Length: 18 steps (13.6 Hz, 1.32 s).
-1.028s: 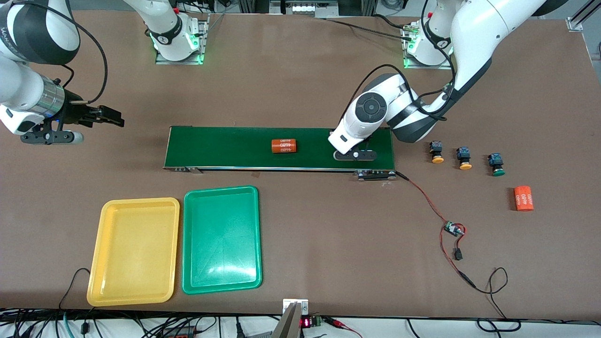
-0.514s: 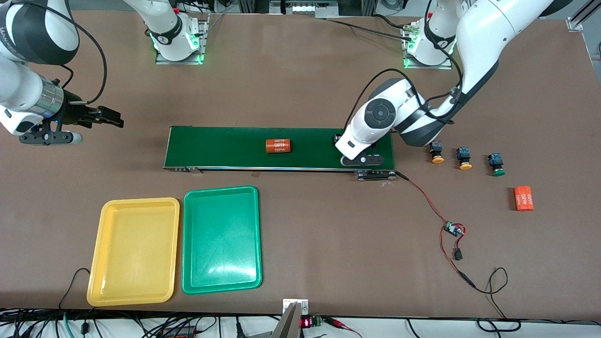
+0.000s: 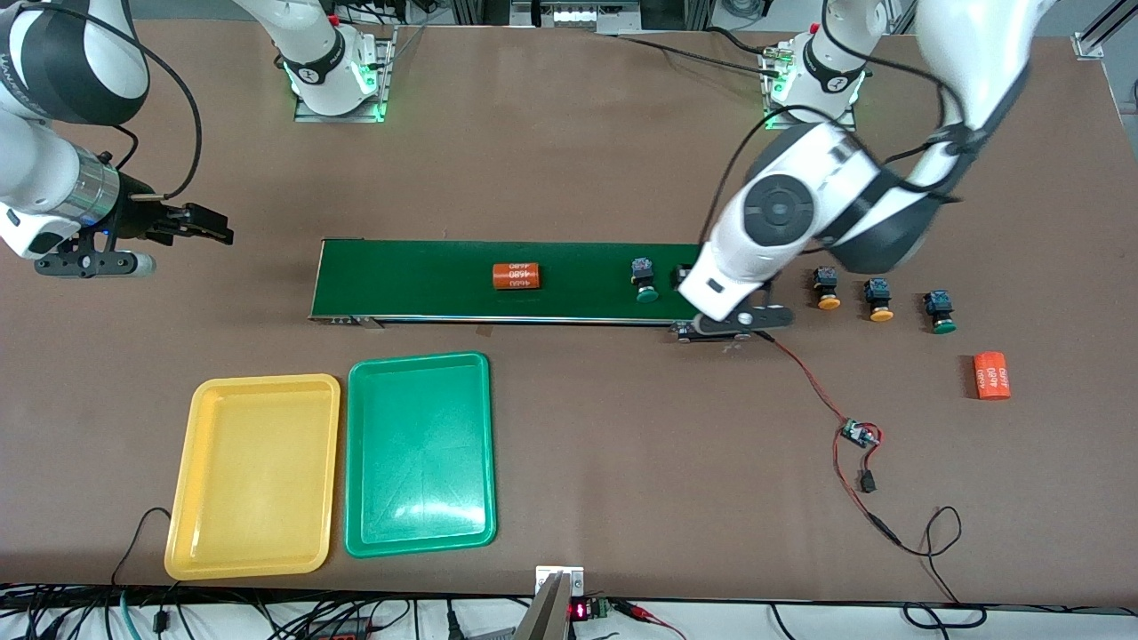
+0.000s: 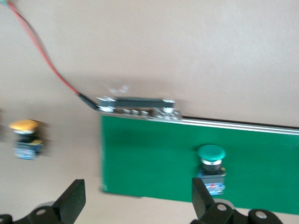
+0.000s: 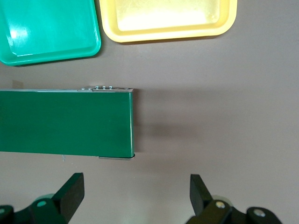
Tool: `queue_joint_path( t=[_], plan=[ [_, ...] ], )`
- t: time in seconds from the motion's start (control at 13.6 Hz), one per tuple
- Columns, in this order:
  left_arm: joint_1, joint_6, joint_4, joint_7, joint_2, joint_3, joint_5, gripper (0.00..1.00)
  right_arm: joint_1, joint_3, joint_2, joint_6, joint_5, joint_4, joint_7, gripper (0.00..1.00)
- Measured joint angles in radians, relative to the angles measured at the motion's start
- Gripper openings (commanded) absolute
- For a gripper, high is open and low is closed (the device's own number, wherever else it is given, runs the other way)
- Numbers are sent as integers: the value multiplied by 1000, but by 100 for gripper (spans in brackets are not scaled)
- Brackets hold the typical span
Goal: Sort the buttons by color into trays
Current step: 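Return the left gripper to the buttons while the right gripper reaches the belt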
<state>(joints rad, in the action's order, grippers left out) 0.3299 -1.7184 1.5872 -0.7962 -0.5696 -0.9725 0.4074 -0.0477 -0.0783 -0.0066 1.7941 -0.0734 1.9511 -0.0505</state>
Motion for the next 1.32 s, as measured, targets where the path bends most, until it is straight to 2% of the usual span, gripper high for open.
queue_joint_path(
  t=[0.15,0.44,0.59,0.73,1.03,1.17,1.32],
  plan=[
    [57,63,-59,108,2,1,0,100,-4,4,5,1,0,-1,-3,100],
    [227,80,-70,315,-4,8,0,100,-9,14,16,4,-2,-3,-3,100],
    [278,80,-71,440,-2,53,0,100,-13,15,16,4,-3,-3,-4,100],
    [258,81,-70,574,4,171,0,100,-22,16,16,4,-3,-4,-4,100],
    [157,66,-35,779,18,477,0,100,-41,17,16,5,-5,-4,3,100],
    [113,-41,47,822,49,606,-11,100,-63,19,16,8,-7,0,36,100],
    [82,-206,175,871,92,728,-91,100,-92,24,16,22,-8,14,95,100]
  ],
)
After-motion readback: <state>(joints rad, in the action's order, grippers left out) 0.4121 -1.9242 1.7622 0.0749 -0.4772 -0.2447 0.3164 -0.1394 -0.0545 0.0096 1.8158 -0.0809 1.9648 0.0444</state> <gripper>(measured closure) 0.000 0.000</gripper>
